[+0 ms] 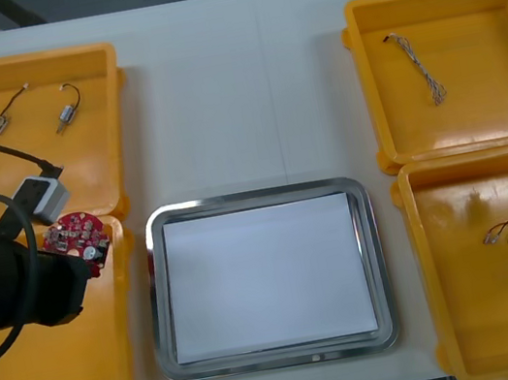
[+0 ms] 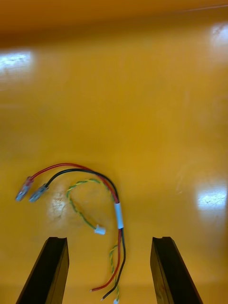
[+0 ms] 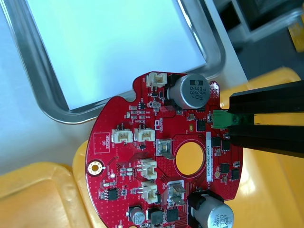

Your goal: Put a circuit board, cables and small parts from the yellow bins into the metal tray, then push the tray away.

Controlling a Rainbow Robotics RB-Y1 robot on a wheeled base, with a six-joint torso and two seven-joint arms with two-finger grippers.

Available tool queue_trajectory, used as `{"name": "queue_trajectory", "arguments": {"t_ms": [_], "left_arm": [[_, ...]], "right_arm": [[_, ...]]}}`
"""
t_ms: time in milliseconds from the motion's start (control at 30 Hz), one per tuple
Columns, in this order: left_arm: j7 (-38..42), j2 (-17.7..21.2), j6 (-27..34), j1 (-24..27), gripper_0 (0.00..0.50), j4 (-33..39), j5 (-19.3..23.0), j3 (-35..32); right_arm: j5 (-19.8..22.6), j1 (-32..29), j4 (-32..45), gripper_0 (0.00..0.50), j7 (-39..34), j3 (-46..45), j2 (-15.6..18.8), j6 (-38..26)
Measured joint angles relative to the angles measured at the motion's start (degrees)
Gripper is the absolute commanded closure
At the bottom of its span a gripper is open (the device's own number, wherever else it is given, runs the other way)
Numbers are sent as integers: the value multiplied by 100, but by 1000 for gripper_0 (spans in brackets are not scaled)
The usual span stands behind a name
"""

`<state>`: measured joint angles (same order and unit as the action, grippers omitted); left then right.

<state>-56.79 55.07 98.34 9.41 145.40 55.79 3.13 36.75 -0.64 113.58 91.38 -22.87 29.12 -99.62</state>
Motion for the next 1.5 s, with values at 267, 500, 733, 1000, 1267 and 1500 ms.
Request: {"name": "queue_trajectory", "arguments": {"t_ms": [267,500,733,1000,1267,1500], "left_arm": [[1496,-377,345,444,500,205,-934,1110],[1493,-656,434,757,500,206,-1525,1799],[1496,-861,510,946,500,206,-2074,2457],[1500,-1016,515,949,500,204,-2601,2986],[1505,-1357,630,949,500,51,-3189,3567],[1505,-1649,650,949,500,-422,-3445,3835]], "right_arm": [[-123,2,-292,0,114,81,82,234],[-223,2,-333,0,226,219,91,350],[-256,2,-588,0,226,339,93,560],[-343,-24,-626,0,230,450,94,813],[-407,-87,-626,0,396,527,94,889],[-440,-145,-626,0,396,556,94,890]]}}
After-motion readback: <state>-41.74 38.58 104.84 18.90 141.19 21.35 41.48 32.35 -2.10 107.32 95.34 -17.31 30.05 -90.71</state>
